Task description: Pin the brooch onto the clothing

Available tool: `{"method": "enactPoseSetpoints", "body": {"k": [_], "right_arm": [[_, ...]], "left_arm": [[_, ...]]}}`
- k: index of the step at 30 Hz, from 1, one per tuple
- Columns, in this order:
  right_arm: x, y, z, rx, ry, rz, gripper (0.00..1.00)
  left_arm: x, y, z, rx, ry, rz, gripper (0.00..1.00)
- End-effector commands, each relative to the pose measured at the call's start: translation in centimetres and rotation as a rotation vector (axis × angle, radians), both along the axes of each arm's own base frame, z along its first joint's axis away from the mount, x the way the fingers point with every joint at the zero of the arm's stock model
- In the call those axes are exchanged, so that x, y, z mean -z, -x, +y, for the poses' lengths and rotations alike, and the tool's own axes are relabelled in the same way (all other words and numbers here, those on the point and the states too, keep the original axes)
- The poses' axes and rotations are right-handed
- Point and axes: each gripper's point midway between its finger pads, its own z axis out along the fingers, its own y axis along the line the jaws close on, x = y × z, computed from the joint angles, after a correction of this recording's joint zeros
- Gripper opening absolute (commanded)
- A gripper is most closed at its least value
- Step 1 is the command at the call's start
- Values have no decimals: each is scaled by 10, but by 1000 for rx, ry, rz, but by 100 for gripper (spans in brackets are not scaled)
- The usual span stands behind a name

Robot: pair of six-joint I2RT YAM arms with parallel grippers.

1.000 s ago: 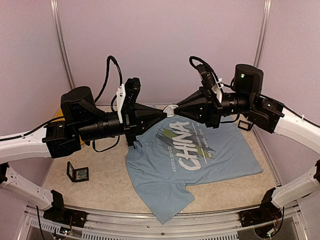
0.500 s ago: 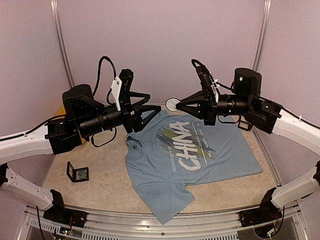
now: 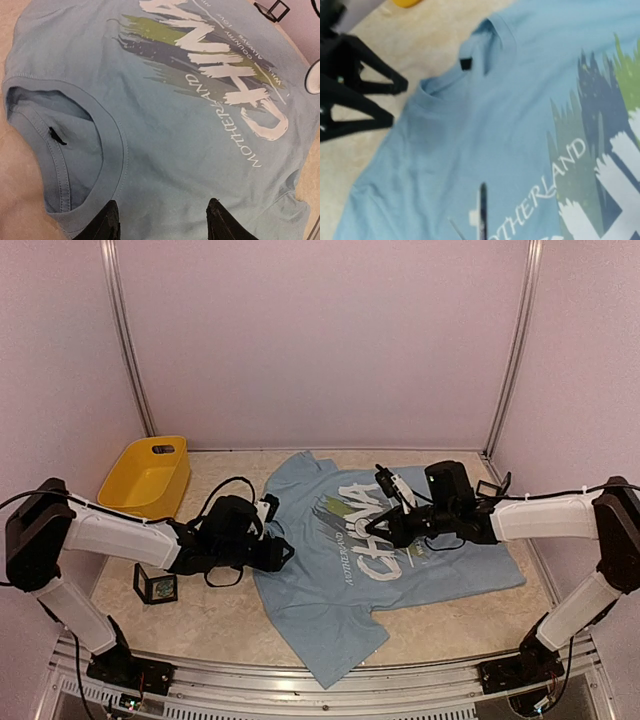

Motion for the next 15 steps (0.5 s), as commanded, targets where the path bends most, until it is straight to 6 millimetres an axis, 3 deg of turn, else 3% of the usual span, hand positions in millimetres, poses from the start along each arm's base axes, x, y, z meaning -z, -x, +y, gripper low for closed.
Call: {"method": "enactPoseSetpoints", "body": {"k": [1,5,9,15], "right_arm": [[5,-11,1,32,-26,-20,0],[25,-9,-4,47,16,1,0],[38,-5,-11,59,53,20,0],[42,-1,-17,59,82,24,0]], "left_arm": [[43,4,7,-60,-71,100,57],[79,13,24,-115,-156,194,57],[105,35,39,-138,-205,286,57],[108,67,47,-140,-288,306,58]]}}
